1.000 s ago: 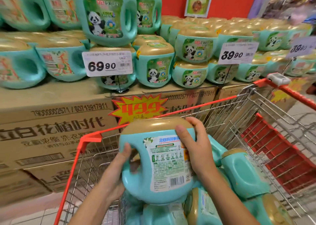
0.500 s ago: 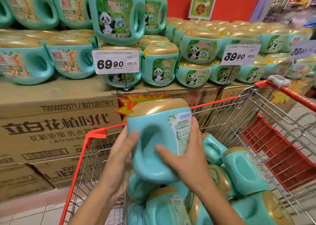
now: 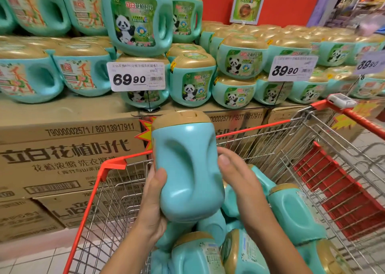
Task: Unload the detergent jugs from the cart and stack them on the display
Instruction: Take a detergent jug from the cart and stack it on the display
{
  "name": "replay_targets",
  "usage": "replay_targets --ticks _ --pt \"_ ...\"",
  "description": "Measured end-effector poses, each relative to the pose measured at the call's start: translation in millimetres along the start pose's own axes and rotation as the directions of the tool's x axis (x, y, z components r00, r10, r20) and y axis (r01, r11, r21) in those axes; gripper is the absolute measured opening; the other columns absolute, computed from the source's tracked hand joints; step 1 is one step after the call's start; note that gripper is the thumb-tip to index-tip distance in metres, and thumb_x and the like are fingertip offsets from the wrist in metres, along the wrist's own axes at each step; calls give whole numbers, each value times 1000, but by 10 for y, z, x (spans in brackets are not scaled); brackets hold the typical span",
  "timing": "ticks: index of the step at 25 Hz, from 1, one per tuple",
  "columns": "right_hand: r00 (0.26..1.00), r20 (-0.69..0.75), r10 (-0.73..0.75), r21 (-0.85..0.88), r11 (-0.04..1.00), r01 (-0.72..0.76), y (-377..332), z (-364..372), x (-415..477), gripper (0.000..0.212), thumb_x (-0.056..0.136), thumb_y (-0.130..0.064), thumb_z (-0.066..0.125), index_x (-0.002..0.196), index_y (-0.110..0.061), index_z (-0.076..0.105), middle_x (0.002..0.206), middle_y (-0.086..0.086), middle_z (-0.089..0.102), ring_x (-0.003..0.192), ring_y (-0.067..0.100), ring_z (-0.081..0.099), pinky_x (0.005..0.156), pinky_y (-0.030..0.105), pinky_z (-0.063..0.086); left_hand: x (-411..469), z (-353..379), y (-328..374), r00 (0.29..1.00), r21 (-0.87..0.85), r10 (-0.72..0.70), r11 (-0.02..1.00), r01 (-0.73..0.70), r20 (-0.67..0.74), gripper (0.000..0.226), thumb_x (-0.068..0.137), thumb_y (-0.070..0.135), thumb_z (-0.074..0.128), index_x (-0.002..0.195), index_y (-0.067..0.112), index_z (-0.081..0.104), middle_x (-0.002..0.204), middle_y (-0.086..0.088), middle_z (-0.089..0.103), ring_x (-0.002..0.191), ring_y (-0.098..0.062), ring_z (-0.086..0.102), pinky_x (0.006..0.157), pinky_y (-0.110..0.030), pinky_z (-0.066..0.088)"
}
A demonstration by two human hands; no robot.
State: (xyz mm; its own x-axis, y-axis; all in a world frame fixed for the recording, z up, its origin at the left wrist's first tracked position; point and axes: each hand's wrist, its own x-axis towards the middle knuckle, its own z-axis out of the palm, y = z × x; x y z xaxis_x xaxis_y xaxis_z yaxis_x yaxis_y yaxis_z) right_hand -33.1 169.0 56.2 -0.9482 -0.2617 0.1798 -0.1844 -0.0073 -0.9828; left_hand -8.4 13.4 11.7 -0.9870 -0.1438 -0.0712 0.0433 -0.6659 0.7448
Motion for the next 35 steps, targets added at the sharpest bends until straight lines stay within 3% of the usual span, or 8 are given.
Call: replay_targets --ticks 3,7,10,16,21,26,29,35 --pt "999 1 -54 -56 997 54 9 103 -35 44 73 -54 72 112 -38 60 108 -25 66 99 -5 63 77 9 48 34 -6 -20 971 198 212 962 -188 -110 89 61 48 80 141 30 45 128 -1 66 116 -22 64 89 -36 56" --pt "979 -198 56 182 983 -19 222 114 158 15 74 -35 73 83 -23 69 79 -7 70 76 12 63 65 26 51 -71 -223 91 927 290 318 923 -254 -201 72 65 72 71 127 39 55 120 5 69 104 -10 68 72 -21 57" --pt "979 7 201 318 928 -193 417 254 227 30 72 -46 74 86 -21 72 86 6 71 79 19 64 71 38 51 -211 -449 146 913 236 267 951 -198 -309 91 49 65 85 128 30 57 116 -3 72 98 -19 72 68 -29 59" --pt "924 244 295 152 929 -337 663 1083 26 36 71 -48 77 95 -22 72 97 6 74 93 25 68 83 46 53 -973 -982 222 768 200 262 964 -176 -585 73 54 51 85 116 20 63 108 -17 73 89 -34 73 64 -40 60" --pt "843 464 271 123 923 -365 594 1977 -434 47 64 -40 76 101 -13 65 89 11 71 78 17 69 65 28 56 -1717 -1596 587 632 210 328 943 -257 -702 50 59 47 77 104 25 69 102 -15 74 83 -31 74 60 -39 60" --pt "813 531 240 182 904 -386 511 3057 -846 50 66 -32 76 103 -2 61 82 -1 72 73 10 68 57 17 51 -2369 -2328 1203 630 280 362 932 -230 -687 65 60 51 82 116 24 63 106 -12 74 89 -32 74 63 -38 60" --pt "802 547 239 182 901 -393 454 3641 -1098 52 59 -46 79 88 -9 58 79 -4 67 74 10 64 55 15 48 -2697 -2768 1582 618 325 377 924 -202 -689 68 58 52 77 119 26 61 107 -10 74 92 -31 73 64 -37 60" --pt "807 519 281 167 893 -418 429 4310 -1114 61 54 -51 79 96 -10 61 90 -1 72 86 15 69 60 19 52 -2776 -3361 2051 657 311 346 934 -175 -670 60 65 46 73 120 25 61 107 -9 74 92 -30 73 63 -35 60"
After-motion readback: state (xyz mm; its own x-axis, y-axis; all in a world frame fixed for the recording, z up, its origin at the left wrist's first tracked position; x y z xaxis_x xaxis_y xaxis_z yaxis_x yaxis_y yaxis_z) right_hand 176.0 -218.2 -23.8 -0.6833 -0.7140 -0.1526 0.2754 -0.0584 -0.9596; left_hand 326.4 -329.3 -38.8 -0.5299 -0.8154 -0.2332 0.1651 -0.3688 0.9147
